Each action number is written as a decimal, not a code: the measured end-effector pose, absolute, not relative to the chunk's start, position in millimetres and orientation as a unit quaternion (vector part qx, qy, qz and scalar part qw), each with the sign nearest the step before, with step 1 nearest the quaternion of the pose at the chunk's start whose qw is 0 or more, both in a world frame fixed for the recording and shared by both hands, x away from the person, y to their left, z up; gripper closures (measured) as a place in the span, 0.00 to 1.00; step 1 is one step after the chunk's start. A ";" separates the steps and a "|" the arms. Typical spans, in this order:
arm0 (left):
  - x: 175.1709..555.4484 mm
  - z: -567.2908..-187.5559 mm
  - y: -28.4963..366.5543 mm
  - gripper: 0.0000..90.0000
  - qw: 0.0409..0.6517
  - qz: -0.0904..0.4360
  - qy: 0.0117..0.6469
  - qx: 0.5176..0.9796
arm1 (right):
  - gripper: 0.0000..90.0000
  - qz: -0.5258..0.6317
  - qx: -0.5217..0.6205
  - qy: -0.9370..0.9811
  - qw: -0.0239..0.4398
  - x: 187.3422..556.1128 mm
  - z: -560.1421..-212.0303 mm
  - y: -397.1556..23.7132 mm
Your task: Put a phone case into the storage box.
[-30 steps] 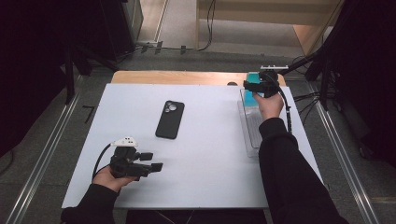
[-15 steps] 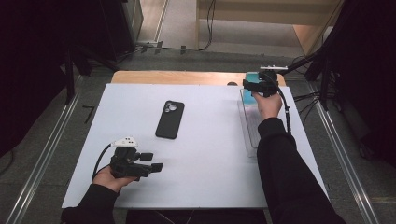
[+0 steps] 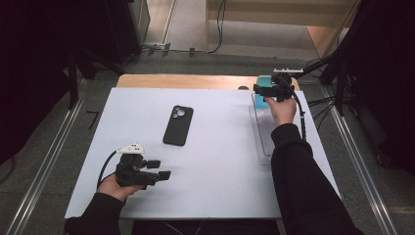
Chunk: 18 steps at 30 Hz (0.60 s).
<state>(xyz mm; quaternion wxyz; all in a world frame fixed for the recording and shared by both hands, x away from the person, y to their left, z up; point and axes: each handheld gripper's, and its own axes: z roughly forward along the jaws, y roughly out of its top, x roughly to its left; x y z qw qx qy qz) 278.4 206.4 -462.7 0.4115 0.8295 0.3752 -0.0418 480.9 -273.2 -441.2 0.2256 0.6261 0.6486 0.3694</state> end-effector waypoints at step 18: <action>283.3 -461.1 204.3 0.34 0.411 -0.046 0.381 0.827 | 0.00 0.370 0.595 0.696 0.156 429.0 -399.4 -270.6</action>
